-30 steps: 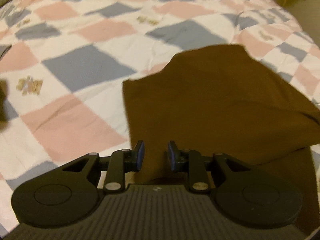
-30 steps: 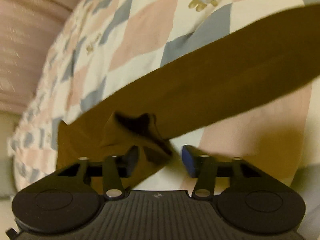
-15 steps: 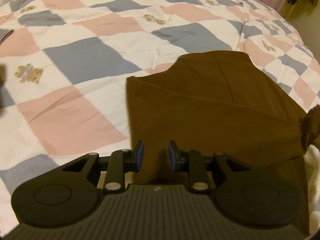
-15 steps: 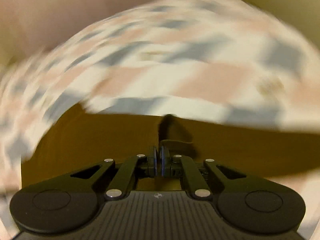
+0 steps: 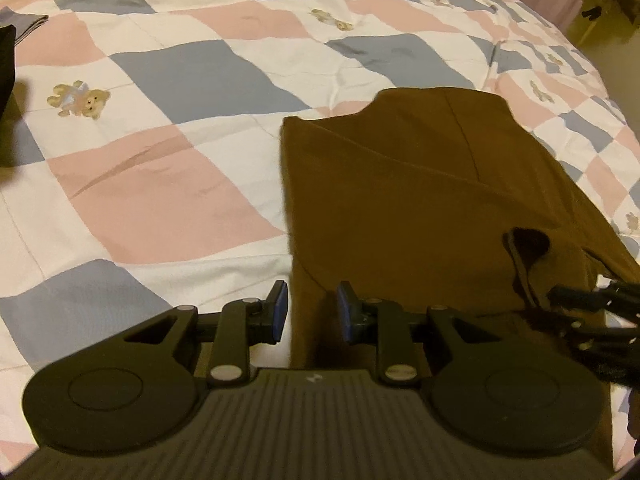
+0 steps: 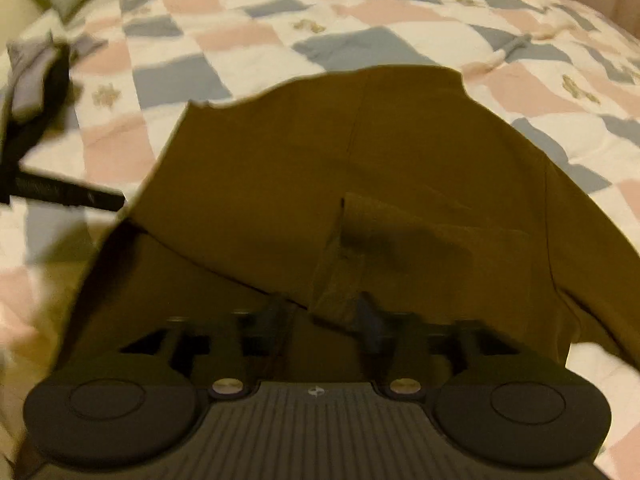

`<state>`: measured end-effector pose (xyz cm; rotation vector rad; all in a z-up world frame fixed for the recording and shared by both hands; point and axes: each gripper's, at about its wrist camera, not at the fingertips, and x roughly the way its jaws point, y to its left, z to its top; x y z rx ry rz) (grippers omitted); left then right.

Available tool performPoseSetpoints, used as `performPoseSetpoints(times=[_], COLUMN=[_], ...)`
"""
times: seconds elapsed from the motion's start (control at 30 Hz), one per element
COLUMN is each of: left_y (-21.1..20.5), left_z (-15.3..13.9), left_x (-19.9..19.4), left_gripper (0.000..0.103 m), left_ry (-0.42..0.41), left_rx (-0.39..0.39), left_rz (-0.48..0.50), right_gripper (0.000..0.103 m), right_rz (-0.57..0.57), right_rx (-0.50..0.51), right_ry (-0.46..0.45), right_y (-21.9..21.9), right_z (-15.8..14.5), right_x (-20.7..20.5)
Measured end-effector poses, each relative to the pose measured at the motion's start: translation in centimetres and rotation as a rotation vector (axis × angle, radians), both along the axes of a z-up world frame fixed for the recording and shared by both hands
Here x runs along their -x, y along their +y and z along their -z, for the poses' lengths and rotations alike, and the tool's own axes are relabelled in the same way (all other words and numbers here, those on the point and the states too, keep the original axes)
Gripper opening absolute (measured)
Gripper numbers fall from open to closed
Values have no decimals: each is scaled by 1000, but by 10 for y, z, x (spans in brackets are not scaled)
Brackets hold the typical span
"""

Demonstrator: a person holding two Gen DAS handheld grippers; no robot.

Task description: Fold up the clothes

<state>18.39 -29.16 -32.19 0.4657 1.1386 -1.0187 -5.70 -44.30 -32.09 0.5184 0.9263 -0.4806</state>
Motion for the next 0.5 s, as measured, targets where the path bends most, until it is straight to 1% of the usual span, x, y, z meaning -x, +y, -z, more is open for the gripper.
performPoseSetpoints(times=[0.07,0.1,0.13,0.17,0.2,0.27,0.33,0.4,0.43,0.5], left_y=[0,-1,-3,-6,-11,-22,-38,-57,-66,-87], left_z=[-3,-5,-8,-10,-14,-21,-28,-36,-39,-39], left_x=[2,5,8,12,19,33,53,75,87,111], left_gripper=[22,22,22,22,22,22,21,21,21,21], left_ry=[12,21,31,40,49,74,102,133,145,151], left_rx=[13,24,38,52,68,101,142,202,230,266], left_rz=[6,12,24,38,59,110,172,244,281,350], right_gripper=[48,47,47,47,48,47,46,45,45,45], right_rz=[38,55,72,99,123,158,225,292,328,413], right_rx=[-12,-19,-19,-22,-51,-181,-234,-284,-287,-289], right_ry=[-114,-153,-154,-110,-48,37,-62,-166,-184,-180], right_y=[-3,-6,-9,-14,-20,-32,-33,-35,-35,-36], right_z=[-16,-19,-17,-10,2,28,23,18,13,9], right_x=[15,21,23,23,21,23,41,60,70,96])
